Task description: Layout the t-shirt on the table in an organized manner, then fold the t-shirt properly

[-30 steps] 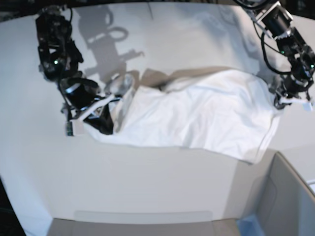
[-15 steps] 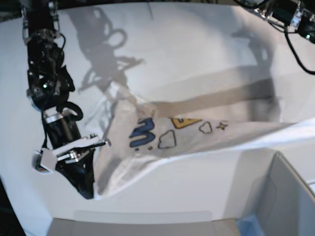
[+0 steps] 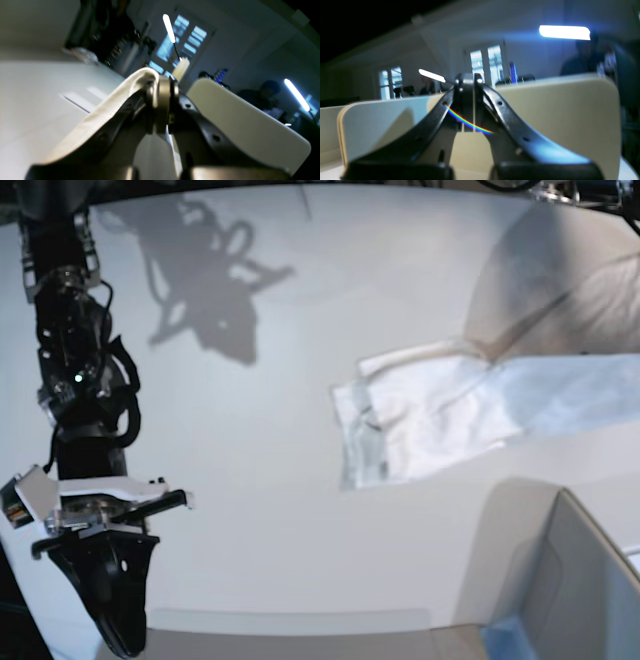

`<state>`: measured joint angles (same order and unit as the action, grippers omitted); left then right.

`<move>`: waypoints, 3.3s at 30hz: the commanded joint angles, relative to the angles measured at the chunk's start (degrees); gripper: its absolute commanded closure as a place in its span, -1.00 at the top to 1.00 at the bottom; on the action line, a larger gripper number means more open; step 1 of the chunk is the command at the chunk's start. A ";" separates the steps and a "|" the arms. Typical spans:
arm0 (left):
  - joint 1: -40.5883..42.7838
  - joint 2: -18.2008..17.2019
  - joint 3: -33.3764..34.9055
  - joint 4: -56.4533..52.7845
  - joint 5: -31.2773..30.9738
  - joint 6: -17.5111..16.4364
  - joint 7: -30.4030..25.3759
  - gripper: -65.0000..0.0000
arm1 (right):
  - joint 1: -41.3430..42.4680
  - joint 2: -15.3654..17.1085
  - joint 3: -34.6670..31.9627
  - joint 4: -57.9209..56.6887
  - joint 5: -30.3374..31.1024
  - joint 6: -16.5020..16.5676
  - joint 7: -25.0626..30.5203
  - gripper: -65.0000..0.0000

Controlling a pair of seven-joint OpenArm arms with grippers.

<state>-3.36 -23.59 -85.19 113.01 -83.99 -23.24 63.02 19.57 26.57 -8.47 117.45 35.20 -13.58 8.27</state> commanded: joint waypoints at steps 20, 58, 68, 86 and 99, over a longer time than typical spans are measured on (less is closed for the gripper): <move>4.89 5.62 3.82 0.09 1.39 -0.18 0.32 -1.00 | 2.54 -15.89 -41.24 -19.21 0.10 3.87 -34.51 -0.58; 10.78 5.62 9.89 -0.18 2.18 -0.18 2.69 -1.00 | -11.18 -23.53 -34.39 -26.50 -10.19 5.36 -34.08 -0.58; 10.78 5.79 12.35 -0.18 2.18 -0.18 2.69 -1.00 | -9.77 -30.57 -31.49 -38.81 -10.28 5.36 -34.16 -0.58; 10.78 6.41 12.26 -0.09 2.18 -0.18 2.69 -1.00 | -10.74 -33.20 -34.12 -44.09 -5.62 -1.05 -34.60 -0.58; 10.78 6.41 12.35 -0.09 2.18 -0.18 2.69 -1.00 | -10.21 -34.17 -34.30 -46.72 -1.57 -1.05 -34.60 -1.00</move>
<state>7.49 -16.03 -72.73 112.01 -80.44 -23.20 66.87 8.54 -6.81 -42.78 69.95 33.47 -15.00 -27.03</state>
